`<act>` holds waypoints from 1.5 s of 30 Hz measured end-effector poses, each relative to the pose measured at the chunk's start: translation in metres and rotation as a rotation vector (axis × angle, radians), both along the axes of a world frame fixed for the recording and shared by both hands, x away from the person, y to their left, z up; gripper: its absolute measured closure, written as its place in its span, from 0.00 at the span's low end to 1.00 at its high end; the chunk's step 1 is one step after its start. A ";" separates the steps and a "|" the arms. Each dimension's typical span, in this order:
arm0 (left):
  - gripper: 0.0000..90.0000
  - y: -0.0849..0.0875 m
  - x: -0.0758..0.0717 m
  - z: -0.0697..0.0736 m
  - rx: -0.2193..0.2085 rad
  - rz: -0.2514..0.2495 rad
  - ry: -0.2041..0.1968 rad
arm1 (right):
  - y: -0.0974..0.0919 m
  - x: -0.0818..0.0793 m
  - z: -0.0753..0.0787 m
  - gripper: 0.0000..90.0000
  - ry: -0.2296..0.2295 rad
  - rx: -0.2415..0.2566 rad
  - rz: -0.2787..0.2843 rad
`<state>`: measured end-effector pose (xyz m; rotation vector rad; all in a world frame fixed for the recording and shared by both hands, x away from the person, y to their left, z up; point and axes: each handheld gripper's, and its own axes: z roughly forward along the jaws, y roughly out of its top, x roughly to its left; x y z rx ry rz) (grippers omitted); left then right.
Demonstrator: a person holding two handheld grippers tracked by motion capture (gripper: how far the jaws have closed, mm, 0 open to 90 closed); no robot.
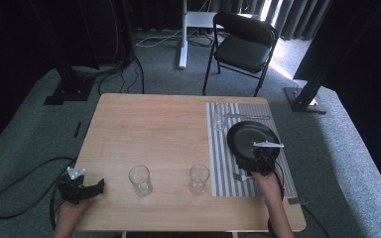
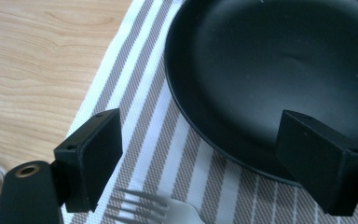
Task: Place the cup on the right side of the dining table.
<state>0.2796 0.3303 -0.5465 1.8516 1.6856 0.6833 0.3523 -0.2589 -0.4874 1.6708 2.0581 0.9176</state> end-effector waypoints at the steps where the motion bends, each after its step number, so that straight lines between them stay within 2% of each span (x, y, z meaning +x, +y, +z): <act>1: 0.02 0.000 0.000 0.000 0.000 0.000 0.000 | 0.000 0.000 0.000 0.16 0.000 0.000 0.000; 13: 0.02 0.000 0.000 0.000 -0.001 0.001 0.002 | -0.024 -0.023 -0.021 0.16 0.027 -0.016 -0.048; 18: 0.02 0.000 0.000 0.000 -0.002 0.001 0.000 | -0.033 -0.033 -0.026 0.16 0.024 -0.019 -0.073; 21: 0.02 0.000 0.000 0.000 -0.001 0.001 0.002 | -0.036 -0.036 -0.028 0.16 0.020 -0.021 -0.077; 36: 0.02 0.000 0.000 0.000 -0.002 0.001 0.000 | -0.051 -0.060 -0.042 0.16 0.057 -0.040 -0.096; 40: 0.02 0.000 0.000 0.000 -0.002 0.001 0.000 | -0.056 -0.067 -0.046 0.16 0.043 -0.051 -0.118; 45: 0.02 0.000 0.000 0.000 -0.002 0.002 0.000 | -0.057 -0.071 -0.051 0.15 0.030 -0.071 -0.113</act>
